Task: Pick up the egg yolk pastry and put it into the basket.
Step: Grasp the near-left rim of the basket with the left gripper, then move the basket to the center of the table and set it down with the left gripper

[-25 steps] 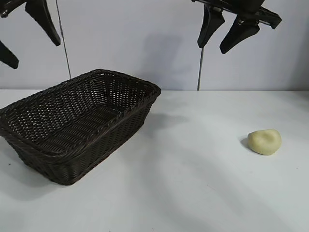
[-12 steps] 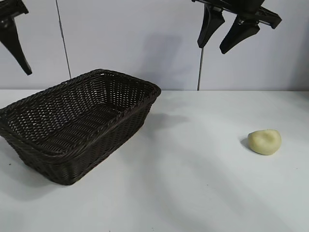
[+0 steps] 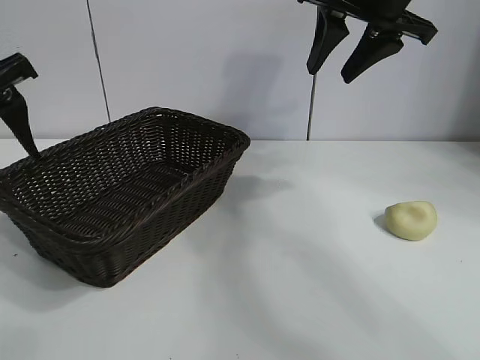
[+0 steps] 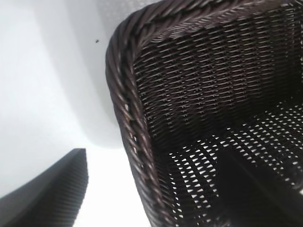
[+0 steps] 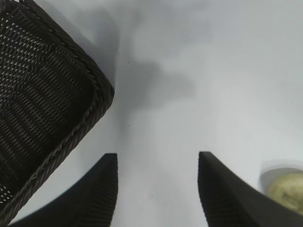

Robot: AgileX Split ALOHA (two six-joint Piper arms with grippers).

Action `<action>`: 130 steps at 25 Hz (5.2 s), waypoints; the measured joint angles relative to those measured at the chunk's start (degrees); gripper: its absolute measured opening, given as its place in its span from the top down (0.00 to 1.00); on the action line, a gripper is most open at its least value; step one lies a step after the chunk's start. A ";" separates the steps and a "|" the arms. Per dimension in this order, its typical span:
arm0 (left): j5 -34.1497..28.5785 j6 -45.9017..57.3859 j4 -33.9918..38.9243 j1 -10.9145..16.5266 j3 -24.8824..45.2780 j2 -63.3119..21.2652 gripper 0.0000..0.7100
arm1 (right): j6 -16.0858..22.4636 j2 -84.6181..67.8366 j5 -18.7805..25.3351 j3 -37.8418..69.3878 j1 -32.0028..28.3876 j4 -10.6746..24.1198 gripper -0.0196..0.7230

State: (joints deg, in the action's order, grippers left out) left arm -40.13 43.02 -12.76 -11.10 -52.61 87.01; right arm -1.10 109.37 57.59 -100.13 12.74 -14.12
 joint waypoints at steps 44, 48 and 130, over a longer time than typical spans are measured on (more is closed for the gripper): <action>11.41 0.80 -2.09 0.00 0.01 13.89 0.85 | 0.00 0.00 -0.13 0.00 0.00 0.16 0.46; 7.05 0.53 -1.97 0.19 -2.41 13.89 0.85 | 0.00 0.00 -0.13 0.00 0.00 0.16 0.46; -18.76 -54.02 -15.11 0.17 -42.45 39.96 0.51 | 0.00 0.00 -0.34 0.00 0.00 0.17 0.46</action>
State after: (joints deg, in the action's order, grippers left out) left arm -58.89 -11.01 -27.86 -10.92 -95.06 126.97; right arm -1.10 109.37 57.25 -100.13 12.74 -13.94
